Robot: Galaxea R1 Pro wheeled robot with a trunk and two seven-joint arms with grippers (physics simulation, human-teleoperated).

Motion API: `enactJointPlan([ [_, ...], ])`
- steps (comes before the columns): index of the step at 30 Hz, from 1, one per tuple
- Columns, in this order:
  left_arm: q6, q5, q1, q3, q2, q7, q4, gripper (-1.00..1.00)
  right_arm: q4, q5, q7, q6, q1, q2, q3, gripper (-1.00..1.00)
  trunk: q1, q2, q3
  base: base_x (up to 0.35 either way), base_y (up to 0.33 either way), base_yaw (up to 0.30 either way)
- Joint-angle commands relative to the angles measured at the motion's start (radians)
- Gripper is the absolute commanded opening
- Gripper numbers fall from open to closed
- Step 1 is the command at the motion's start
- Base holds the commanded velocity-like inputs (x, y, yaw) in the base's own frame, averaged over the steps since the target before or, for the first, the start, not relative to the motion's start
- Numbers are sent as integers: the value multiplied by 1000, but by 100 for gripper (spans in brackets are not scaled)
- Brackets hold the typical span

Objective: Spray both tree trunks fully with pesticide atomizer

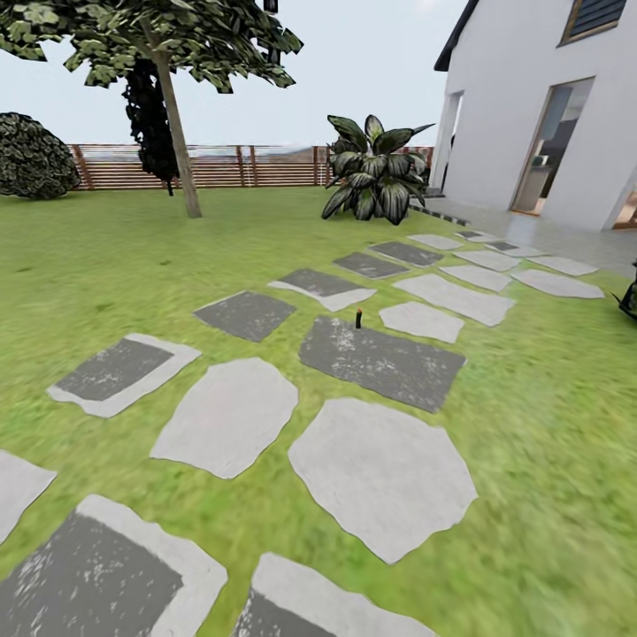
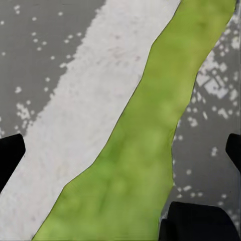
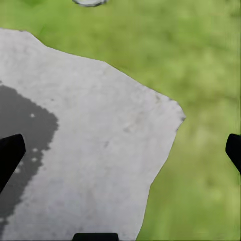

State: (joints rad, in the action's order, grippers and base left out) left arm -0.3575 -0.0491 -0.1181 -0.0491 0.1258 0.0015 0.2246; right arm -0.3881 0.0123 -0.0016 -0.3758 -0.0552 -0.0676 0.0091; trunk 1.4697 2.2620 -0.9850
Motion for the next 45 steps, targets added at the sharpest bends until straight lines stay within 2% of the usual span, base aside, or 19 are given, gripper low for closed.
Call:
enactJointPlan([
  [1, 0, 0, 0, 0, 0, 0, 0, 100, 0, 0, -1, 0, 0, -2, -1, 100, 0, 0, 0, 339, 0, 0],
  [45, -1, 0, 0, 0, 2, 0, 1, 100, 0, 0, -1, 0, 0, -1, -1, 100, 0, 0, 0, 339, 0, 0],
])
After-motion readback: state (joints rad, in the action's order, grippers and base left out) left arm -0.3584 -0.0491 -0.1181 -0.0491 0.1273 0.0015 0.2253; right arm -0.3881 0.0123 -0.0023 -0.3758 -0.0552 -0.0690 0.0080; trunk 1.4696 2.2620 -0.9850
